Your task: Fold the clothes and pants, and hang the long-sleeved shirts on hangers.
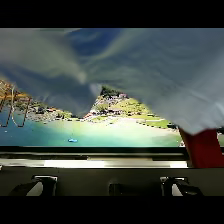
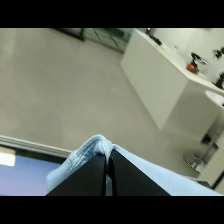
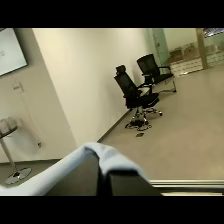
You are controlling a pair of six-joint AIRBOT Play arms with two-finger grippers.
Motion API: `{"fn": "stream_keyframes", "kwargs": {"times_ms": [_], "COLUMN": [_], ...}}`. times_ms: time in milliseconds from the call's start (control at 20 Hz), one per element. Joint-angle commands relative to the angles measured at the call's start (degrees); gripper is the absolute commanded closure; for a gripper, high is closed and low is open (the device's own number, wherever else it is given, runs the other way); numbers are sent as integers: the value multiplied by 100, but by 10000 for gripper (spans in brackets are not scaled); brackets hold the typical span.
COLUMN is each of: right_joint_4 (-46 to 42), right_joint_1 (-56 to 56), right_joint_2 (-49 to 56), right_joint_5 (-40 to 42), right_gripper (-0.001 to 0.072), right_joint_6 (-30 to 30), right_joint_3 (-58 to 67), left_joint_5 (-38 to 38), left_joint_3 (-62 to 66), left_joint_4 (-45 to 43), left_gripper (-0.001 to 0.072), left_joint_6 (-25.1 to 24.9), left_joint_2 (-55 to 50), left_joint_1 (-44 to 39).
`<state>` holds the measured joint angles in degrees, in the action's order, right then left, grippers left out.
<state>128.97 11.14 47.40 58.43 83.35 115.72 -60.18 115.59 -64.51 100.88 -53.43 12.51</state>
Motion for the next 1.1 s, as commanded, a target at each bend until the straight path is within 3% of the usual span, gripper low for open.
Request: {"fn": "stream_keyframes", "kwargs": {"times_ms": [0, 200, 300, 500, 600, 750, 800, 900, 950, 1000, 1050], "right_joint_4": [-610, -337, -326, -846, -999, -608, -446, -186, -160, -133, -98], "right_joint_1": [4, 2, -138, -874, -1084, -1217, -1237, -1226, -1182, -1113, -970], "right_joint_2": [337, 1725, 2492, 4179, 5108, 6227, 6483, 6760, 6749, 6675, 6505], "right_joint_5": [428, 1878, 1906, 485, -382, -1213, -1272, -1226, -1209, -1093, -874], "right_gripper": [675, 674, 674, 674, 673, 672, 654, 508, 488, 441, 260], "right_joint_6": [-769, -942, -463, -164, -402, -752, -876, -1064, -1069, -1051, -887], "right_joint_3": [138, -382, -774, -1375, -1379, -1377, -1377, -1377, -1360, -1294, -1237], "left_joint_5": [-210, -824, -778, -175, 247, 662, 667, 649, 675, 597, 411], "left_joint_3": [-96, -820, -1349, -1937, -1934, -1934, -1930, -1908, -1895, -1818, -1674], "left_joint_4": [-1115, -1095, -1093, -1051, -914, -46, 249, 424, 428, 428, 435], "left_gripper": [691, 690, 690, 690, 690, 690, 690, 689, 684, 590, 331], "left_joint_6": [247, -402, -402, -400, -396, -374, -382, -415, -533, -684, -828], "left_joint_2": [415, -610, -1379, -3327, -4232, -5202, -5405, -5587, -5567, -5532, -5473], "left_joint_1": [13, 2, -59, -339, -466, -498, -496, -492, -463, -404, -284]}}
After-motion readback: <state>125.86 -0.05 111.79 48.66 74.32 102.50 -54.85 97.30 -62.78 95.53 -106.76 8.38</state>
